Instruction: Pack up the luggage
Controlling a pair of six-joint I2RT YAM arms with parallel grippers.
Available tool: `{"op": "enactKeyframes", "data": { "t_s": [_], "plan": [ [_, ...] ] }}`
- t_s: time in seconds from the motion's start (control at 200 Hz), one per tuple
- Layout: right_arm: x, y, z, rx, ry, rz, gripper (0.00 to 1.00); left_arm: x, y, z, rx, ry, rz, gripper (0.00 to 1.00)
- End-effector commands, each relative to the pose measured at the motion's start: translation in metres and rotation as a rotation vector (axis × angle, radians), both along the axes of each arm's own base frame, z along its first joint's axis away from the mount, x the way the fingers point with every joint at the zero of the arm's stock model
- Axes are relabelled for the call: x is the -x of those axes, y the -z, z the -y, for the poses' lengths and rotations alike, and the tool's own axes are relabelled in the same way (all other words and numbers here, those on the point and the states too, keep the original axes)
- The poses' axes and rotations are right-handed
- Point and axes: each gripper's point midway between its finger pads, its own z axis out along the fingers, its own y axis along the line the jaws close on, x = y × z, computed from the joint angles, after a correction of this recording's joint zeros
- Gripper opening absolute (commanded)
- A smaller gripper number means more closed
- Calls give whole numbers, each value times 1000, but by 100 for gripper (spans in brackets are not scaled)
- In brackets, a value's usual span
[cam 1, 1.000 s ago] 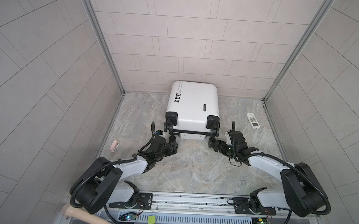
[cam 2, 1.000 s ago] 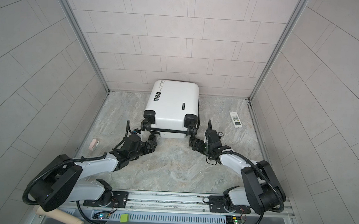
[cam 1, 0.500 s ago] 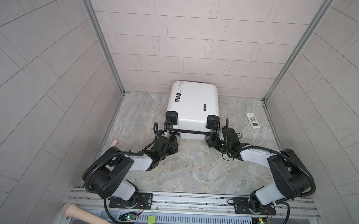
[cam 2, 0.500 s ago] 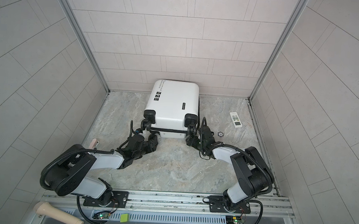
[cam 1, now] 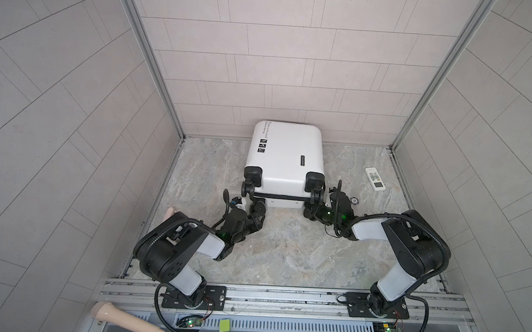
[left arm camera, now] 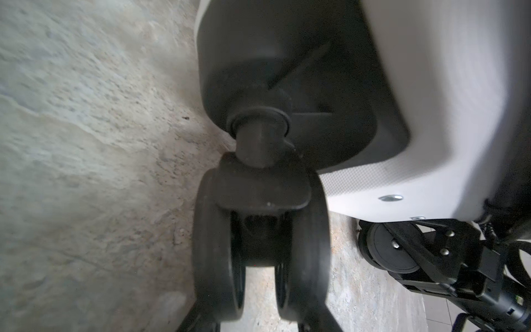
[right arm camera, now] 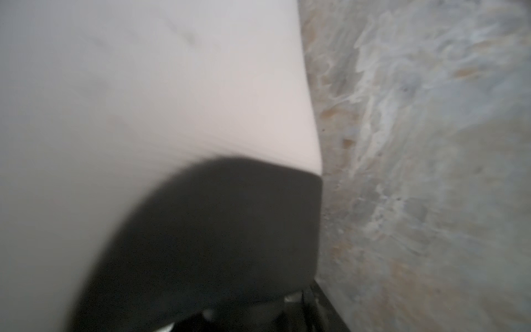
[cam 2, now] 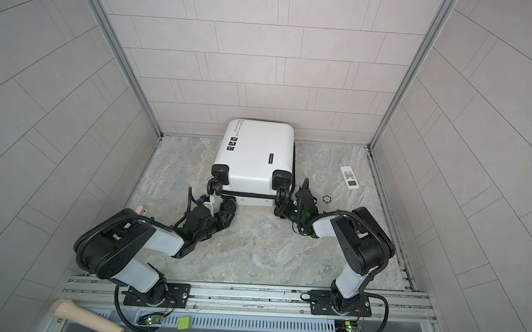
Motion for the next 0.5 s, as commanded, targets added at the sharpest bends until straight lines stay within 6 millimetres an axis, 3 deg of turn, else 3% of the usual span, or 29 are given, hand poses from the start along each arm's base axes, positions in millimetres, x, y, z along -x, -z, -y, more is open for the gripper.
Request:
{"op": "enactKeyframes", "data": {
  "t_s": [0.0,0.1,0.21,0.495],
  "plan": [
    [21,33,8,-40,34,-142,43,0,-5,-2,35,-23,30,50],
    [25,39,15,-52,53,-156,56,3,-4,-7,29,-39,27,62],
    [29,43,24,-47,75,-169,74,8,-1,-16,9,-67,19,67],
    [44,34,58,94,99,-195,80,28,-1,-48,-125,-128,-21,68]
  ]
}}
